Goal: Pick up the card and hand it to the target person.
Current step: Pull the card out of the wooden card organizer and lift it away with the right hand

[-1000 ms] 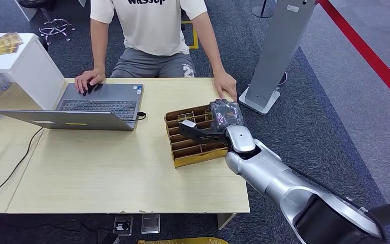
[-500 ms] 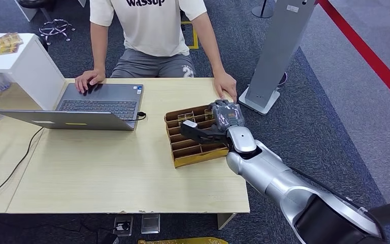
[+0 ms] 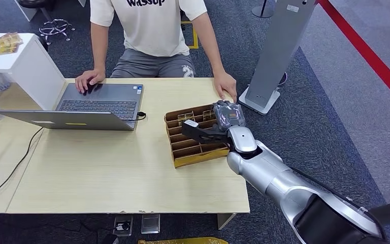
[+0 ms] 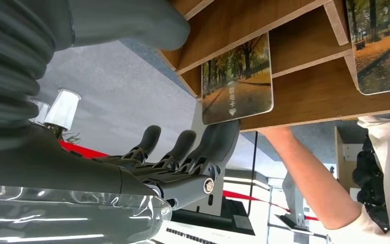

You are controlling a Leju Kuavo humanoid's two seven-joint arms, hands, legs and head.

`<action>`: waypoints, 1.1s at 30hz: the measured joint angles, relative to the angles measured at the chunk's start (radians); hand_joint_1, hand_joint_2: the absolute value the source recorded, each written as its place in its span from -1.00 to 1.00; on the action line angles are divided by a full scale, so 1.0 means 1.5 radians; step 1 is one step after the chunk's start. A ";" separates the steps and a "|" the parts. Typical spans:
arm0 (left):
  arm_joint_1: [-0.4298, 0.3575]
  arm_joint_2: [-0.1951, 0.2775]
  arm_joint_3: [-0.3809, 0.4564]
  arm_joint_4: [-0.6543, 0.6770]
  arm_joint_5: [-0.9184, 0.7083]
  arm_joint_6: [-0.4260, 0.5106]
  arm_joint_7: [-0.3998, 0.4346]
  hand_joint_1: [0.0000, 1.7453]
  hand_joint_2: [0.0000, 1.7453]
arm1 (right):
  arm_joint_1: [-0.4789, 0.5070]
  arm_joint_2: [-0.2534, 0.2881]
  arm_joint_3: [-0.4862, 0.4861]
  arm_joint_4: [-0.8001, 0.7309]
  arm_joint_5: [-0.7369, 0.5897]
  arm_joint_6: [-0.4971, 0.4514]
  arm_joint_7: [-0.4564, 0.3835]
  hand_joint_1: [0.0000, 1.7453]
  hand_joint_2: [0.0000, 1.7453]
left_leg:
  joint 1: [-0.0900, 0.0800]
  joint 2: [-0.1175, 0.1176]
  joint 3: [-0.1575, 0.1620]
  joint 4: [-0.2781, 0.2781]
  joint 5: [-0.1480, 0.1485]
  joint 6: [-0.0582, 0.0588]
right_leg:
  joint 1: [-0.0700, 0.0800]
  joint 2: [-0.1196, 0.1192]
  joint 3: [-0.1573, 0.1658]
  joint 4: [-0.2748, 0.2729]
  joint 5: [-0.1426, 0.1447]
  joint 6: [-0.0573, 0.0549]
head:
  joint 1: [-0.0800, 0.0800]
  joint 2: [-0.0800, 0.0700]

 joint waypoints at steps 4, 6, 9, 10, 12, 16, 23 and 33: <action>0.000 0.000 0.000 0.000 0.000 0.000 0.000 -1.00 -1.00 | 0.000 0.000 0.000 0.000 0.000 0.000 0.000 0.32 1.00 | 0.000 0.000 0.000 0.000 0.000 0.000 | 0.000 0.000 0.000 0.000 0.000 0.000 | 0.000 0.000; 0.000 0.000 0.000 0.000 0.000 0.000 0.000 -1.00 -1.00 | 0.000 0.000 0.000 0.000 0.001 0.000 -0.001 0.48 1.00 | 0.000 0.000 0.000 0.000 0.000 0.000 | 0.000 0.000 0.000 0.000 0.000 0.000 | 0.000 0.000; 0.000 0.000 0.000 0.000 0.000 0.000 0.000 -1.00 -1.00 | 0.000 0.000 0.000 0.001 0.001 0.000 -0.001 0.54 1.00 | 0.000 0.000 0.000 0.000 0.000 0.000 | 0.000 0.000 0.000 0.000 0.000 0.000 | 0.000 0.000; 0.000 0.000 0.000 0.000 0.000 0.000 0.000 -1.00 -1.00 | -0.001 0.000 0.000 0.001 0.001 0.000 -0.002 0.58 1.00 | 0.000 0.000 0.000 0.000 0.000 0.000 | 0.000 0.000 0.000 0.000 0.000 0.000 | 0.000 0.000; 0.000 0.000 0.000 0.000 0.000 0.000 0.000 -1.00 -1.00 | -0.002 0.000 0.000 0.001 0.002 0.000 -0.002 0.62 1.00 | 0.000 0.000 0.000 0.000 0.000 0.000 | 0.000 0.000 0.000 0.000 0.000 0.000 | 0.000 0.000; 0.000 0.000 0.000 0.000 0.000 0.001 0.000 -1.00 -1.00 | -0.005 0.000 0.000 0.003 0.002 0.000 -0.002 0.66 1.00 | 0.000 0.000 0.000 0.000 0.000 0.000 | 0.000 0.000 0.000 0.000 0.000 0.000 | 0.000 0.000; 0.000 0.000 0.000 0.000 0.000 0.002 0.000 -1.00 0.00 | -0.005 0.000 0.000 0.004 0.002 0.000 -0.002 0.78 1.00 | 0.000 0.000 0.000 0.000 0.000 0.000 | 0.000 0.000 0.000 0.000 0.000 0.000 | 0.000 0.000; 0.001 0.000 -0.004 0.000 -0.006 0.000 -0.011 -1.00 1.00 | -0.006 0.000 0.000 0.006 -0.006 0.000 -0.006 0.82 1.00 | 0.000 0.000 0.000 0.000 0.000 0.000 | 0.000 0.000 0.000 0.000 0.000 0.000 | 0.000 0.000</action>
